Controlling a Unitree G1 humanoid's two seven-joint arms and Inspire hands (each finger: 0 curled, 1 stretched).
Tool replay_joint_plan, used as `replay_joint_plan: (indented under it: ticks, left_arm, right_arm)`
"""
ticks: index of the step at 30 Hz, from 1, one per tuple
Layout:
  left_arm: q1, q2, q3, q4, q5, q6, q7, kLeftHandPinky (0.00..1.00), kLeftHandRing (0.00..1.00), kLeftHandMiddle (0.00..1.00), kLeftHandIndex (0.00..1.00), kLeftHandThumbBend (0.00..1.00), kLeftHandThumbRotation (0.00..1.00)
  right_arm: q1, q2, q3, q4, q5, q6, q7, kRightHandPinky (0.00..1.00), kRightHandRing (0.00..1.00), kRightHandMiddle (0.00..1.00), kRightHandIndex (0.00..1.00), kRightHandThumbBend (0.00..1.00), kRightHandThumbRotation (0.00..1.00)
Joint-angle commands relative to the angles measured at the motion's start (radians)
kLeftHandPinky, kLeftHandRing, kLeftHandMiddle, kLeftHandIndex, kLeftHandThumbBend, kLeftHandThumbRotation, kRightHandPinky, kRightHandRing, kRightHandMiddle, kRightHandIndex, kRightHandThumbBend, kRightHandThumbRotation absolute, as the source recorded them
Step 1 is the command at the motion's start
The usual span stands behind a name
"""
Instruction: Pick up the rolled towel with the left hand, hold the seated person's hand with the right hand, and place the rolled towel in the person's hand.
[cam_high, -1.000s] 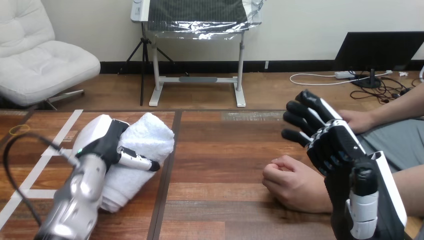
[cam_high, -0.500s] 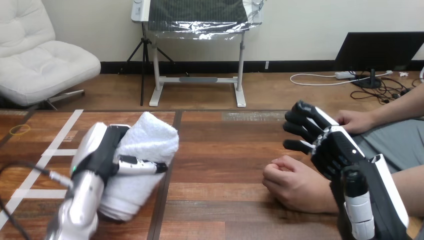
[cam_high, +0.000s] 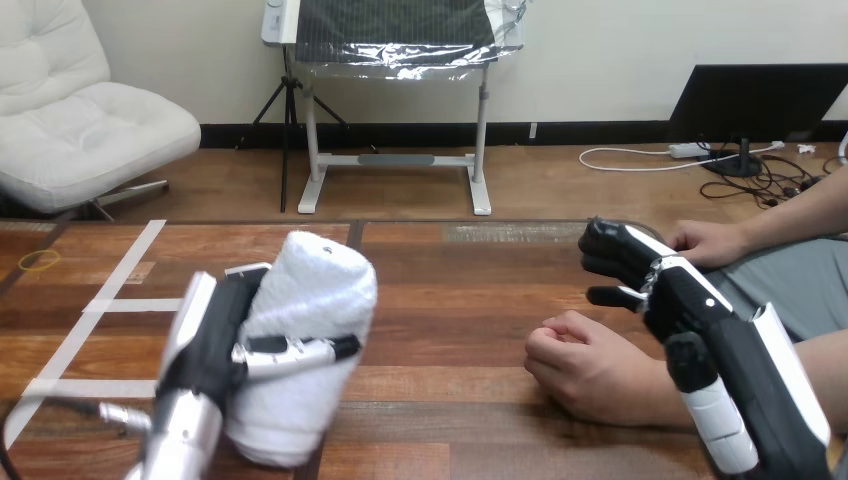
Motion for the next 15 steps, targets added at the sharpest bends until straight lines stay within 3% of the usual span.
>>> replay_joint_plan:
  ticks: [1, 15]
  left_arm:
    - [0.007, -0.108, 0.124, -0.386, -0.138, -0.246, 0.089, 0.25, 0.3, 0.37, 0.4, 0.49, 0.0]
    - [0.055, -0.168, 0.122, -0.421, -0.175, -0.34, 0.088, 0.22, 0.29, 0.36, 0.39, 0.43, 0.0]
  right_arm:
    - [-0.235, -0.087, -0.101, 0.053, -0.061, 0.001, -0.036, 0.75, 0.84, 0.85, 0.84, 0.82, 0.99]
    - [-0.311, -0.182, -0.15, 0.133, -0.087, 0.015, -0.032, 0.74, 0.84, 0.86, 0.84, 0.82, 0.94]
